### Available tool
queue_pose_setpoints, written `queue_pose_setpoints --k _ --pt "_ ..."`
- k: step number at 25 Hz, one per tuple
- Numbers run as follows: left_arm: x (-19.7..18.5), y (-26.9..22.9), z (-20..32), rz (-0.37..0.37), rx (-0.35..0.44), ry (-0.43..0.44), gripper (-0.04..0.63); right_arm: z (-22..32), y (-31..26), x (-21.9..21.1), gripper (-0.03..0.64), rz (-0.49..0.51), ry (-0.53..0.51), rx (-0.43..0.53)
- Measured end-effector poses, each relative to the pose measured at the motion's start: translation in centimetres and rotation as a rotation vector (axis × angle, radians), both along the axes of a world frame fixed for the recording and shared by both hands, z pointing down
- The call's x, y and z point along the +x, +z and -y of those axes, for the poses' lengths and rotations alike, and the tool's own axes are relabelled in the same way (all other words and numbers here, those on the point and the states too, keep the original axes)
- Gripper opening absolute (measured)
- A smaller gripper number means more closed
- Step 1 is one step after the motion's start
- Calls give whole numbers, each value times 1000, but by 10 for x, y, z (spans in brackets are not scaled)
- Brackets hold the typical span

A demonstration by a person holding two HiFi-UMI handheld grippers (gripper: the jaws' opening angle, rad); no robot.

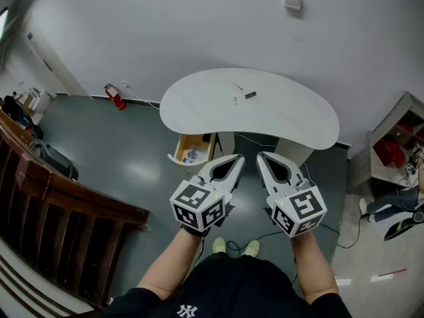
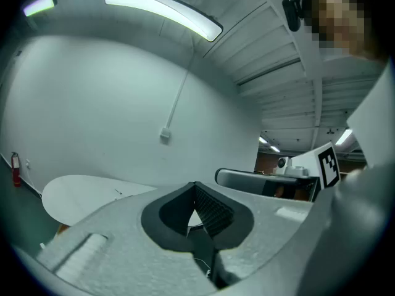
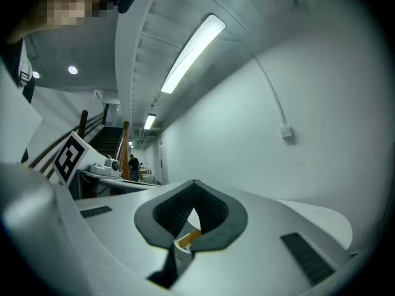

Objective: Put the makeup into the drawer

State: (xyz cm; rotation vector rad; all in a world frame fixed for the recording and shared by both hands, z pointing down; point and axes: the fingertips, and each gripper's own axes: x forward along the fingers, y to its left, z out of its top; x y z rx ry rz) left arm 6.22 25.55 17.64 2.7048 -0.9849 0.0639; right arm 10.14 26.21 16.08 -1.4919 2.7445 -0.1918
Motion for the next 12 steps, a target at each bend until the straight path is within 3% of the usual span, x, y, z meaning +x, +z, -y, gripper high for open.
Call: queue_pose_setpoints --k 12 --pt "13 1 -3 -20 -4 -15 8 -4 1 18 15 31 -8 3"
